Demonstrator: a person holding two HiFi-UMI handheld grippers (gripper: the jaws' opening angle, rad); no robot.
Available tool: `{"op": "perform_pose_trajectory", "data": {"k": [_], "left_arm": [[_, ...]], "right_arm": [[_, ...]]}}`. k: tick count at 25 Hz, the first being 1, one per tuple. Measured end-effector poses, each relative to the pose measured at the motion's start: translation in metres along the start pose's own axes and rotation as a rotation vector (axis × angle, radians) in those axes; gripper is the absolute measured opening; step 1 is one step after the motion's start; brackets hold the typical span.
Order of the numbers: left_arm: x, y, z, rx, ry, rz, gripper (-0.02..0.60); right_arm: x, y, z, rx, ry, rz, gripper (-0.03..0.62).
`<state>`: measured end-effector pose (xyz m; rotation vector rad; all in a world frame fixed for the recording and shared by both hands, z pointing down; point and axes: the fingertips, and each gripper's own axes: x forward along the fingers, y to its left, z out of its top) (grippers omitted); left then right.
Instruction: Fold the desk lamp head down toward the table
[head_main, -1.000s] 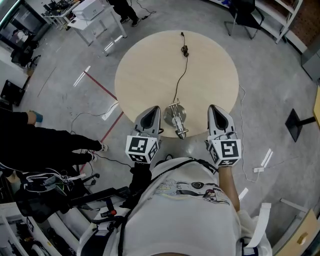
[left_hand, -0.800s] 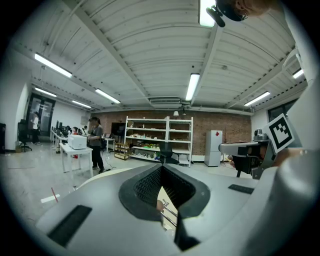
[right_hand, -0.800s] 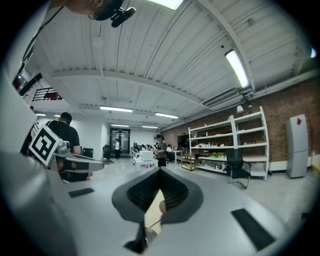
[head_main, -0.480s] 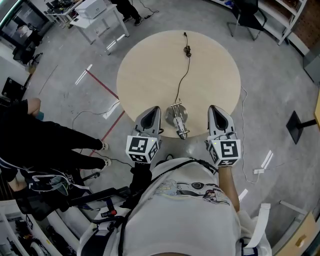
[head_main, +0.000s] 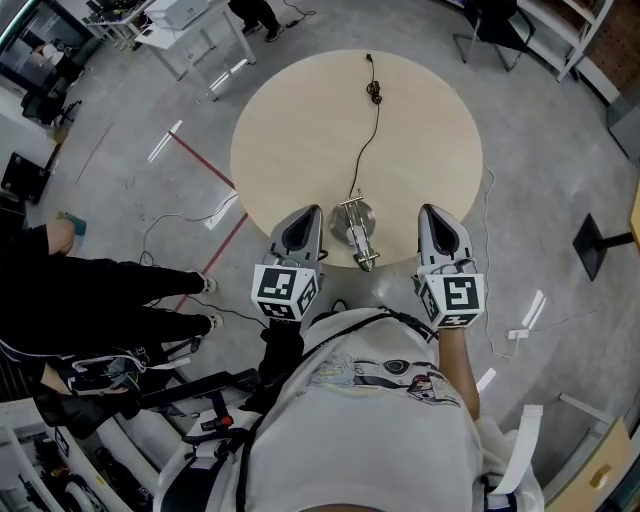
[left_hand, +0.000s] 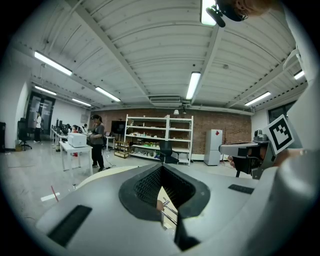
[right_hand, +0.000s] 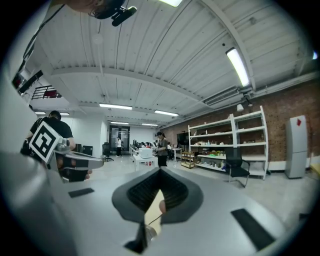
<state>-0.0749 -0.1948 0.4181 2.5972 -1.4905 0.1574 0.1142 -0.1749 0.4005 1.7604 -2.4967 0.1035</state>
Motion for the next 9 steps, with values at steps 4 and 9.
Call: {"op": "perform_pose_trajectory", "data": {"k": [4, 9], "left_arm": [[0.005, 0.000, 0.003, -0.003, 0.002, 0.002, 0.003], [0.011, 0.001, 0.003, -0.005, 0.006, 0.005, 0.003]], "right_arm": [[0.003, -0.003, 0.004, -0.003, 0.001, 0.005, 0.003], [0.008, -0.008, 0.002, 0.003, 0.008, 0.008, 0.004]]}}
